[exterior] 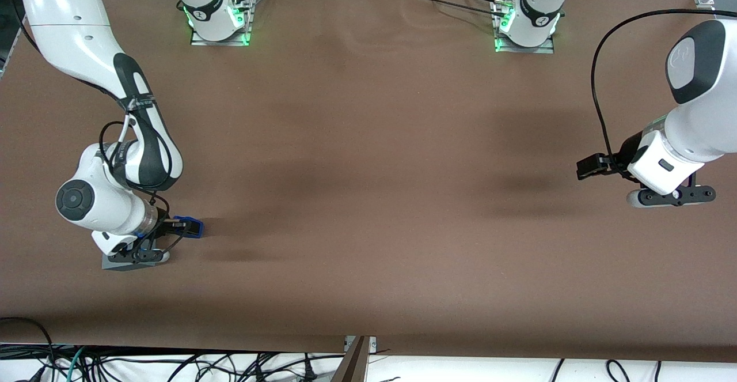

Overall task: Insert blue part into gray base with right arm
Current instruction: 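Close the right gripper on the blue block, then lift the blue block and carry it over the gray base's hole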

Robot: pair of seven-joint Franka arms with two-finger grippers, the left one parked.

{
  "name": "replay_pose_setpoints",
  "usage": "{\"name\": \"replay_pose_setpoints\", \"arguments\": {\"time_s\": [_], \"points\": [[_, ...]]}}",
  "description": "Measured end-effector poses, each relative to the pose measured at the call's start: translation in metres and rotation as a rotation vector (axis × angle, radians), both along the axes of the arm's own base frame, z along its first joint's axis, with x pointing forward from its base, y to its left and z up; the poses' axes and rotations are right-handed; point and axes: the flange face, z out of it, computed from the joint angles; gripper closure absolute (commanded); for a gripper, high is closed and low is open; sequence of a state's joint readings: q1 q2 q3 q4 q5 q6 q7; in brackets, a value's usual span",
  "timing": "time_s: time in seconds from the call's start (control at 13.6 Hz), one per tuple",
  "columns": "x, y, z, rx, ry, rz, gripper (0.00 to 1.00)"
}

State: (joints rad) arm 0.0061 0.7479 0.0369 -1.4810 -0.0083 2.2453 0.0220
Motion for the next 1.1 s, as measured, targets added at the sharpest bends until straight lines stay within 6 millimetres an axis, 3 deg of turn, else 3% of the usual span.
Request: {"name": "replay_pose_setpoints", "arguments": {"time_s": [0.07,0.22,0.52,0.66,0.81,0.96,1.1], "points": [[0.0,0.0,0.0,0.0,-0.001,0.0,0.49],[0.001,0.0,0.001,0.0,-0.005,0.0,0.54],[0.006,0.0,0.017,0.0,-0.037,0.003,0.54],[0.012,-0.003,0.047,-0.006,-0.07,0.023,0.54],[0.015,-0.01,0.088,-0.017,-0.059,0.071,0.53],[0.019,-0.028,0.13,-0.035,-0.059,0.119,0.53],[0.024,-0.054,0.154,-0.051,-0.08,0.165,0.53]]}}
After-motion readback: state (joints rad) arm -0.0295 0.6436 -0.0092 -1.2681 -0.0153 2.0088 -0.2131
